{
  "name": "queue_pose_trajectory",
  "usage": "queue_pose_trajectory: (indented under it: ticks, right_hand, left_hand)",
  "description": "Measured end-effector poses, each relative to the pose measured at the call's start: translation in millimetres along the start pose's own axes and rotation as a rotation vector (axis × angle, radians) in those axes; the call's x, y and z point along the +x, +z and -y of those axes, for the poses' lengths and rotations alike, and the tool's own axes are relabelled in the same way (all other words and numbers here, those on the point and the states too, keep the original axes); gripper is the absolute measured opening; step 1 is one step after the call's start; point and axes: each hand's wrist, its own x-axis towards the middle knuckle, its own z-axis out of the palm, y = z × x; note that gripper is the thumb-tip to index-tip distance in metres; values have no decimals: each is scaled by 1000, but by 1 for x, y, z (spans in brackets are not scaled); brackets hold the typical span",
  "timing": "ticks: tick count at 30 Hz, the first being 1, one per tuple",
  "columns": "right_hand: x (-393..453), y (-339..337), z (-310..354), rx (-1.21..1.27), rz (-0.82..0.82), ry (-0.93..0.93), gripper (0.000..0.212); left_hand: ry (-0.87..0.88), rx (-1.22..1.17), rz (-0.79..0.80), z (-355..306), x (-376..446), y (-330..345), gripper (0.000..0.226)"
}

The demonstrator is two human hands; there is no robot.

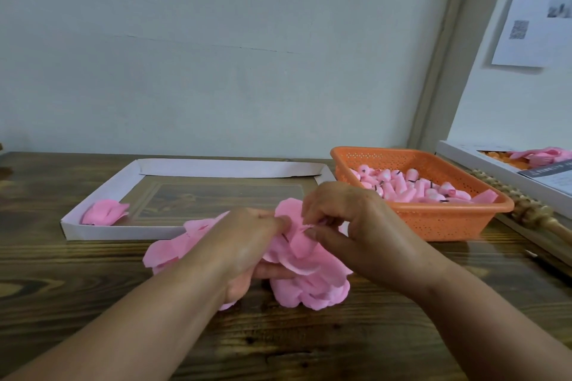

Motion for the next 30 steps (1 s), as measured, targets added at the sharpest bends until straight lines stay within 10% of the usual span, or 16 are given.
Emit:
queue_pose_trajectory:
  ticks: [12,23,30]
  right_hand:
    - [11,-6,-9,281,1,368,7]
    - [10,-5,-11,374,-32,313,10]
    - [11,-1,-11,310,-164,363,11]
  left_hand:
    - [53,94,28,-5,-1,0,53]
    - [-58,-13,152,-1,5,-11,18]
    - [-15,-253,342,13,2,-16,51]
